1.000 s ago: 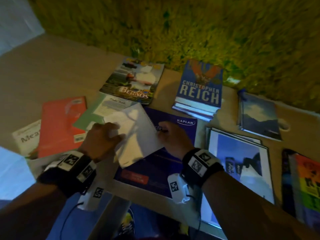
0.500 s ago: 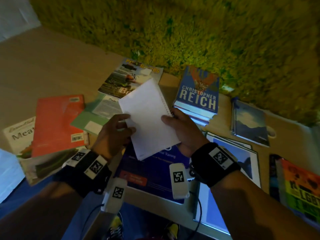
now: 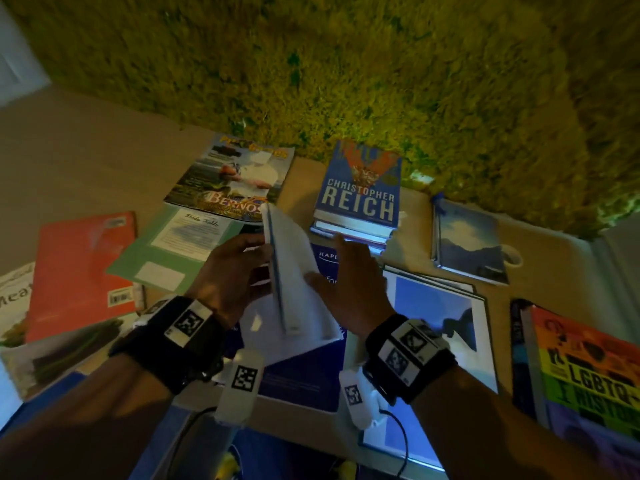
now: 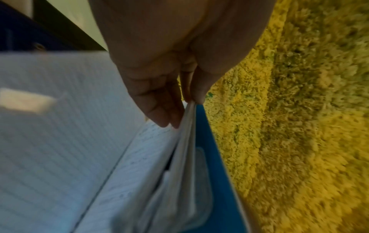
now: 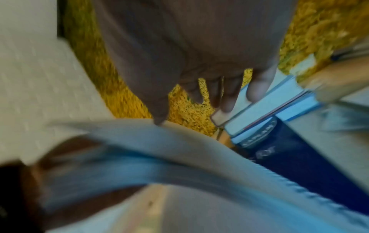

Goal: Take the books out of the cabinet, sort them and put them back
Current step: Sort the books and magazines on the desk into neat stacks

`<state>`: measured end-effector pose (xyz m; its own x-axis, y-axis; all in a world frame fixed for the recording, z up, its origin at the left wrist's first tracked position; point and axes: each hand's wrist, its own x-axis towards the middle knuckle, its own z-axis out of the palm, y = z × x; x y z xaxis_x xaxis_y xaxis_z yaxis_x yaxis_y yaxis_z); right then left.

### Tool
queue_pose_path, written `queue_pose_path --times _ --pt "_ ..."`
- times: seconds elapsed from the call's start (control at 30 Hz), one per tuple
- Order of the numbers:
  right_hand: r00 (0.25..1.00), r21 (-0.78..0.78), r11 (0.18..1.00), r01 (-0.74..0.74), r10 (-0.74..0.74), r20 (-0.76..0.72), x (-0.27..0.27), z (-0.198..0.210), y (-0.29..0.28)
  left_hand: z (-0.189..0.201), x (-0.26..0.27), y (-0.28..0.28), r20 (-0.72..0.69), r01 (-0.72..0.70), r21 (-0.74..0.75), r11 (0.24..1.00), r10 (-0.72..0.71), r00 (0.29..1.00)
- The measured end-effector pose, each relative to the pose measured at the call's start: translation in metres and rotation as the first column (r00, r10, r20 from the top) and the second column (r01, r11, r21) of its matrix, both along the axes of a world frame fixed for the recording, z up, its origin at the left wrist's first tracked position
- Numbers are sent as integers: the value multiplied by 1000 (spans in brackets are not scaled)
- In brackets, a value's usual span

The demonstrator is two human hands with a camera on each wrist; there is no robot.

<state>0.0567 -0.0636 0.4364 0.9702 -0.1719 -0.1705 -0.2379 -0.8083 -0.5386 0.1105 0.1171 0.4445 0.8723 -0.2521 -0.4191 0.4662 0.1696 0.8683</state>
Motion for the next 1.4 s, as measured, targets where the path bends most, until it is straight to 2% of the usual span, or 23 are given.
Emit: queue_pose_path --times 0.03,0.1,0.2,0.27,0.37,0.43,0.47,0.53,0.6,0.7,0.77,0.83,0.93,1.0,1.07,1.13,1.17,1.23,1.3,1.4 --pt "997 155 987 -51 42 59 1 9 4 4 -1 -4 31 15 -9 1000 -15 999" --pt "993 409 905 -115 92 76 0 23 16 12 -4 -12 76 45 -32 998 -43 996" --pt "997 519 852 -67 40 63 -2 24 17 14 -4 -24 80 53 -55 997 -49 996" --pt "998 674 736 57 -62 -16 -7 21 8 11 -5 -28 68 34 -68 997 -29 997" --pt "978 841 500 205 -125 -165 -17 13 -11 6 -8 -27 73 -16 -97 995 23 997" --pt "978 870 447 207 -98 -182 -22 7 -17 3 -11 -24 114 20 -151 988 -3 993" --pt "985 870 462 171 -67 -158 -23 6 -19 2 -12 -23 124 47 -172 984 -25 992" --pt "998 838 542 65 -18 -66 -21 6 -13 1 -14 -24 121 100 -179 979 -80 990" --pt "998 784 618 -62 56 35 -19 10 0 3 -17 -29 131 133 -126 983 -116 985" --pt "978 716 666 -207 122 169 -18 6 13 3 -17 -35 149 88 -69 994 -77 986" --pt "970 718 652 -244 146 196 -21 2 16 -1 -17 -34 139 61 -88 994 -49 989" --pt "975 745 630 -220 124 184 -23 -3 16 -5 -18 -31 99 79 -114 990 -68 993" --pt "984 798 576 -179 108 142 -26 -8 14 -11 -17 -26 63 86 -146 986 -78 995" --pt "997 868 492 -64 69 34 -28 -9 9 -14 -16 -22 70 34 -180 983 -22 997" --pt "998 925 375 59 5 -66 -29 -6 -1 -16 -14 -15 100 -10 -234 972 35 994" --pt "985 964 209 163 -90 -147 -27 0 -16 -14 -12 -3 107 -40 -258 965 69 992" --pt "977 975 118 187 -128 -171 -26 5 -25 -15 -10 4 117 -57 -237 970 86 989" --pt "974 987 -1 160 -165 -158 -26 19 -41 -18 -4 18 216 -79 -62 995 91 972" --pt "981 994 -56 90 -168 -98 -27 36 -49 -28 4 27 313 -86 179 980 26 950" --pt "987 996 -90 3 -158 -17 -23 52 -52 -28 3 15 450 -38 449 893 -190 872"
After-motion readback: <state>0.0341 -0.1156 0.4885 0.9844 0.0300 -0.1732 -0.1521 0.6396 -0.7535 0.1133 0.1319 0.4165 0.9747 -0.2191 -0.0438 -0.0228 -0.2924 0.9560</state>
